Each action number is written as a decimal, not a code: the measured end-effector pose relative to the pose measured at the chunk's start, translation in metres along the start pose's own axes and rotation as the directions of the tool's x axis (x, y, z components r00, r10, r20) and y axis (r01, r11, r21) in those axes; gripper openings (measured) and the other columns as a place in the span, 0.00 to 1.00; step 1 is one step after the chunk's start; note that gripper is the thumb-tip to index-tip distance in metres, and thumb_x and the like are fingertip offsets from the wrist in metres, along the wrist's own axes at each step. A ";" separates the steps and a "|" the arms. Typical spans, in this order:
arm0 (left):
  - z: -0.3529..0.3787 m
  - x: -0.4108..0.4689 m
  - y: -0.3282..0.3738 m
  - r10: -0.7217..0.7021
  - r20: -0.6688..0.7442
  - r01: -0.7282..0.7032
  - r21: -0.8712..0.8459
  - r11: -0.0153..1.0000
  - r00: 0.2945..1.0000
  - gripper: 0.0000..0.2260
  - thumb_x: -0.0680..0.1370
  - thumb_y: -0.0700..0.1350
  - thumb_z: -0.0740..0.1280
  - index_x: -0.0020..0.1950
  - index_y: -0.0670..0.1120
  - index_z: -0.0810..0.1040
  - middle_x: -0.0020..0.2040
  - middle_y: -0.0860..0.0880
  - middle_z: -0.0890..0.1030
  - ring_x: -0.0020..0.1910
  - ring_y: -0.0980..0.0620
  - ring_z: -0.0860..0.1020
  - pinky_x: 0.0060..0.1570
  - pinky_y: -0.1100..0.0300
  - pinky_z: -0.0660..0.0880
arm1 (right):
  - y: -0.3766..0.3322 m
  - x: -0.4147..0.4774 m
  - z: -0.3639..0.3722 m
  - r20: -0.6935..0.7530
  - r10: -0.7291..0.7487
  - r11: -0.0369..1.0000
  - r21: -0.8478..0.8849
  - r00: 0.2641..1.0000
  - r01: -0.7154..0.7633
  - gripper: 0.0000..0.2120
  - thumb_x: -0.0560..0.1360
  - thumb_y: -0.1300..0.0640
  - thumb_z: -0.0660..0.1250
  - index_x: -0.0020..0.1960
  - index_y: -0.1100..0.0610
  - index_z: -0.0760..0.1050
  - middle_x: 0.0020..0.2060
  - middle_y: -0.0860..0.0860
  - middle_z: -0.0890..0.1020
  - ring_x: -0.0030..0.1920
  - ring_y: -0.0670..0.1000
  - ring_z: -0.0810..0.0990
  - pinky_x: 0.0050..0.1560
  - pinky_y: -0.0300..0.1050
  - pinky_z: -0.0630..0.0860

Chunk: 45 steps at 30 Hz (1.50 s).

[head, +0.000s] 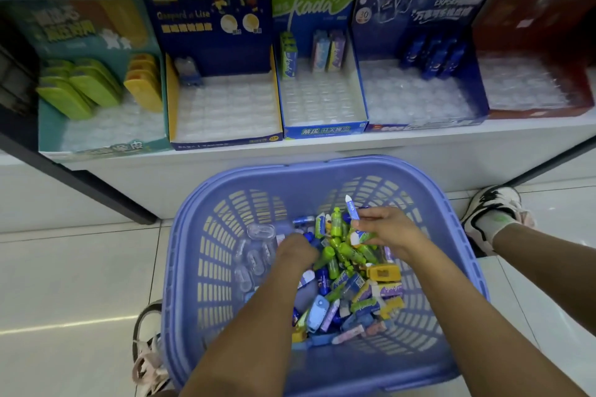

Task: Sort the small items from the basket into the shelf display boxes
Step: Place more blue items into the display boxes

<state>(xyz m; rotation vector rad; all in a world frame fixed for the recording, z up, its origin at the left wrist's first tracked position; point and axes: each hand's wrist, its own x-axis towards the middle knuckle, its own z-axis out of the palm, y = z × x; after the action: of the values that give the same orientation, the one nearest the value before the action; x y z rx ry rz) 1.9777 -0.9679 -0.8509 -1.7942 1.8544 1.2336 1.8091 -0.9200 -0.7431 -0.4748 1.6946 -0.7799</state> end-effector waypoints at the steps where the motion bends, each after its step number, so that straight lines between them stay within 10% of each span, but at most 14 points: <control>1: -0.006 -0.003 -0.003 -0.042 0.013 0.043 -0.093 0.995 0.999 0.16 0.73 0.48 0.67 0.57 0.39 0.76 0.53 0.41 0.80 0.53 0.44 0.79 0.51 0.56 0.75 | -0.001 -0.004 -0.002 0.018 -0.003 1.000 0.013 1.000 0.003 0.22 0.70 0.65 0.72 0.63 0.64 0.74 0.47 0.53 0.82 0.44 0.48 0.81 0.35 0.39 0.79; 4: -0.022 -0.022 0.001 -0.052 0.169 0.152 -0.657 0.739 0.984 0.09 0.74 0.45 0.67 0.43 0.40 0.76 0.31 0.44 0.81 0.34 0.47 0.82 0.42 0.52 0.82 | -0.006 -0.018 -0.001 0.009 -0.074 0.997 0.036 0.997 0.073 0.21 0.70 0.65 0.72 0.62 0.62 0.75 0.50 0.56 0.82 0.43 0.48 0.81 0.38 0.40 0.80; 6: -0.038 -0.043 0.010 0.135 0.278 0.195 -0.878 0.438 0.951 0.08 0.76 0.43 0.64 0.40 0.41 0.76 0.35 0.42 0.84 0.37 0.46 0.84 0.38 0.55 0.82 | -0.014 -0.027 0.002 -0.036 -0.179 0.984 0.014 0.983 0.180 0.18 0.71 0.64 0.72 0.60 0.61 0.77 0.50 0.55 0.81 0.43 0.49 0.81 0.42 0.42 0.78; 11: -0.071 -0.097 0.043 0.528 0.154 0.206 -0.978 -0.041 0.835 0.13 0.75 0.46 0.62 0.45 0.43 0.84 0.56 0.42 0.82 0.55 0.38 0.80 0.53 0.43 0.78 | -0.040 -0.051 0.017 -0.121 -0.548 0.805 -0.345 0.827 0.483 0.13 0.71 0.61 0.72 0.55 0.54 0.79 0.45 0.48 0.80 0.43 0.46 0.79 0.40 0.31 0.72; 17: -0.088 -0.142 0.068 0.530 -0.119 0.123 -0.909 -0.399 0.840 0.09 0.74 0.43 0.63 0.51 0.40 0.75 0.51 0.42 0.82 0.50 0.42 0.82 0.48 0.50 0.81 | -0.072 -0.077 0.040 -0.063 -0.776 0.568 -0.505 0.628 0.650 0.16 0.73 0.61 0.69 0.59 0.51 0.77 0.48 0.46 0.78 0.47 0.45 0.77 0.47 0.35 0.69; 22: -0.108 -0.149 0.075 0.372 -0.176 0.002 -0.902 -0.431 0.911 0.14 0.77 0.40 0.61 0.61 0.38 0.73 0.54 0.40 0.77 0.51 0.47 0.79 0.47 0.57 0.79 | -0.089 -0.083 0.058 -0.018 -0.763 0.582 -0.453 0.646 0.675 0.15 0.75 0.58 0.68 0.61 0.50 0.76 0.51 0.45 0.80 0.49 0.42 0.77 0.49 0.33 0.70; 32: -0.152 -0.155 0.068 0.223 -0.183 -0.030 -0.833 -0.553 0.958 0.02 0.76 0.37 0.66 0.46 0.38 0.77 0.40 0.43 0.82 0.42 0.48 0.82 0.35 0.60 0.80 | -0.162 -0.066 0.058 -0.064 -0.705 0.698 0.116 0.707 0.707 0.10 0.72 0.64 0.71 0.48 0.54 0.75 0.40 0.54 0.83 0.36 0.48 0.84 0.40 0.38 0.79; 35: -0.163 -0.157 0.063 0.167 -0.225 -0.092 -0.816 -0.571 0.960 0.02 0.75 0.37 0.67 0.46 0.39 0.78 0.39 0.44 0.83 0.42 0.49 0.83 0.35 0.60 0.80 | -0.196 -0.039 0.044 -0.205 -0.754 0.652 -0.115 0.624 0.750 0.10 0.70 0.63 0.73 0.50 0.60 0.78 0.34 0.53 0.80 0.29 0.44 0.77 0.34 0.36 0.74; 39: -0.169 -0.158 0.061 0.134 -0.252 -0.135 -0.815 -0.563 0.958 0.02 0.76 0.37 0.66 0.45 0.39 0.79 0.39 0.44 0.83 0.47 0.46 0.82 0.36 0.60 0.80 | -0.236 -0.009 0.041 -0.228 -0.853 0.519 -0.470 0.470 0.714 0.09 0.73 0.64 0.67 0.52 0.66 0.80 0.45 0.58 0.83 0.44 0.51 0.80 0.45 0.35 0.73; 45: -0.170 -0.156 0.060 0.151 -0.272 -0.159 -0.842 -0.516 0.950 0.03 0.75 0.37 0.66 0.46 0.39 0.79 0.43 0.44 0.83 0.48 0.46 0.82 0.38 0.60 0.81 | -0.271 0.025 0.054 -0.070 -0.809 0.460 -0.694 0.584 0.554 0.12 0.78 0.57 0.62 0.50 0.65 0.78 0.51 0.61 0.81 0.54 0.57 0.77 0.45 0.39 0.66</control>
<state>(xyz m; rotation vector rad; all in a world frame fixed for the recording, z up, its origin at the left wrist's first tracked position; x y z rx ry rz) 2.0120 -0.9928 -0.6164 -1.6388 0.2427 3.9271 1.8306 -1.1385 -0.5742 -1.6868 2.1434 -0.9314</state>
